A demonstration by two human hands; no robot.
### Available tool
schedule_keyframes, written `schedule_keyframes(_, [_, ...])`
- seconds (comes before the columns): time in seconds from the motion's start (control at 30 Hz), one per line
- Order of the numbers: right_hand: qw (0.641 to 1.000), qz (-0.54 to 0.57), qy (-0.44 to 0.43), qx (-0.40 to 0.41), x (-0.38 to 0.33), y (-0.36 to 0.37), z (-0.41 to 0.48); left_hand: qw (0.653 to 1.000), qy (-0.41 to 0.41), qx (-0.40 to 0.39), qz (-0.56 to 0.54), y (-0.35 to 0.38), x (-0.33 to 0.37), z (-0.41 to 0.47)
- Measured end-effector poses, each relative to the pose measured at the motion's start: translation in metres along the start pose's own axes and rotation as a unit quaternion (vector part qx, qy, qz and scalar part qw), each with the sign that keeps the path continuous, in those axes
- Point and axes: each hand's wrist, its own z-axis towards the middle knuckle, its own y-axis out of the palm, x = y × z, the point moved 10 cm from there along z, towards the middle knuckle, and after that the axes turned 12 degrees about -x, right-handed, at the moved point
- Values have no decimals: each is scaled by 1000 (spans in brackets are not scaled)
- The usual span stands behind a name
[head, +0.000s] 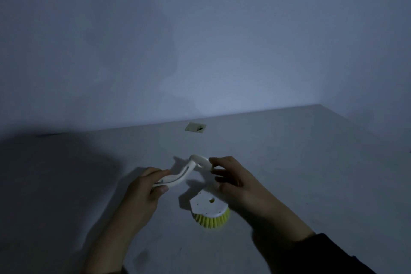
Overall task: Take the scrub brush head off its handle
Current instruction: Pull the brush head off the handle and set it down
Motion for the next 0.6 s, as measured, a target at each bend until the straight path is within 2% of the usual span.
schedule_keyframes(0.17, [999, -23, -13, -28, -2, 6, 3, 998, -9, 15, 66, -2, -1, -3])
schedule_keyframes(0.27, [1000, -24, -5, -19, 6, 3, 8, 993, -21, 36, 110, -5, 2, -7])
schedule_keyframes(0.6, [994, -94, 10, -60, 21, 5, 18, 989, -35, 49, 136, -8, 5, -9])
